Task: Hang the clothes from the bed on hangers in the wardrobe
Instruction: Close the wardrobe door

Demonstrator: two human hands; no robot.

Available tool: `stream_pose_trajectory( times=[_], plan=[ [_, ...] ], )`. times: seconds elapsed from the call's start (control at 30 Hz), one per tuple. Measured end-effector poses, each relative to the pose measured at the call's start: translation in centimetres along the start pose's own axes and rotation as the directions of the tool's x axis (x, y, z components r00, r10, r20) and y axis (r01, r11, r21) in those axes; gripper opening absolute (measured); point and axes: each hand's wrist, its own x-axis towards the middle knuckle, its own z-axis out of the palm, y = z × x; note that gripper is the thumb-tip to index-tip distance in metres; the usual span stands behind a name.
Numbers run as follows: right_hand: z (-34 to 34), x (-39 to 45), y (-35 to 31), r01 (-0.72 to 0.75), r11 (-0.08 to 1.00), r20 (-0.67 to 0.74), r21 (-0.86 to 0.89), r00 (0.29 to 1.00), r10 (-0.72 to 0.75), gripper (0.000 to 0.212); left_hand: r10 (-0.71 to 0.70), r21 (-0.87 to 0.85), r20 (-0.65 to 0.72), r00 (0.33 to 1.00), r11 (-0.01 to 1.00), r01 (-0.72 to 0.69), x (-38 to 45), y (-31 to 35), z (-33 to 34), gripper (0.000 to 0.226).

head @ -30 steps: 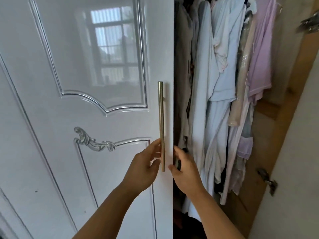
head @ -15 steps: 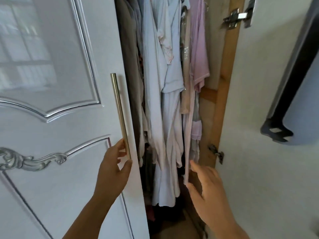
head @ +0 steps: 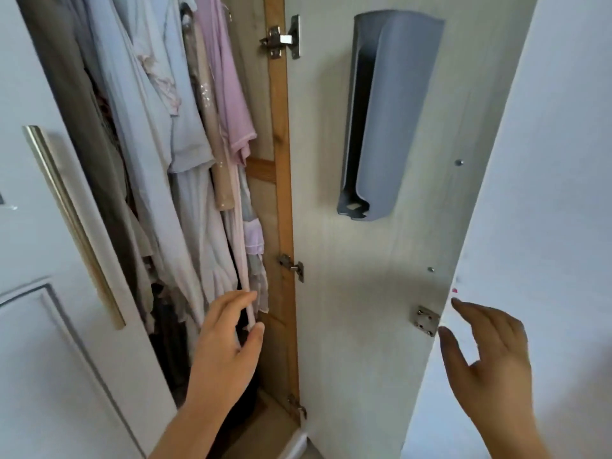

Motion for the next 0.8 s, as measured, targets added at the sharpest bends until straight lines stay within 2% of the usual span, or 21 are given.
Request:
stream_pose_trajectory(
  times=[0.1,0.17,0.2,0.3,0.43,0.53,0.67,0.8],
  plan=[
    [-1.6,1.8,2.2,-0.190,0.978,-0.042,-0.086,0.982,0.187,0.050,0.072,-0.015,0.074,0.995,0.997,-0.071,-0.2,1.5,1.6,0.040],
    [-1.2,3.1,2.5,-0.300,0.953,0.088,-0.048,0.949,0.303,0.064,0.111,0.008,0.111,0.988,0.994,-0.113,-0.2,2.2,2.1,0.041],
    [-1.0,3.6,2.4,-0.318,0.948,0.160,-0.015,0.935,0.316,0.070,0.133,0.023,0.133,0.982,0.990,-0.137,-0.2,2.6,2.4,0.041],
    [0.3,4.0,2.1,-0.276,0.958,0.268,0.072,0.931,0.248,0.074,0.153,0.037,0.195,0.969,0.986,-0.163,0.1,3.2,2.5,0.042],
    [0.7,4.5,2.1,-0.383,0.900,0.271,0.210,0.907,0.323,0.079,0.175,0.067,0.216,0.961,0.979,-0.194,0.3,3.1,1.8,0.044],
    [0.7,5.3,2.1,-0.409,0.873,0.343,0.264,0.886,0.311,0.065,0.192,0.090,0.214,0.958,0.973,-0.215,0.4,2.8,1.3,0.045],
    [0.9,4.8,1.3,-0.389,0.871,0.316,0.299,0.902,0.294,0.052,0.179,0.102,0.202,0.963,0.974,-0.202,0.1,2.2,0.7,0.045],
    [1.1,2.9,-0.8,-0.323,0.883,0.279,0.340,0.932,0.233,0.048,0.192,0.119,0.222,0.956,0.968,-0.222,-0.2,1.5,0.4,0.046]
  ],
)
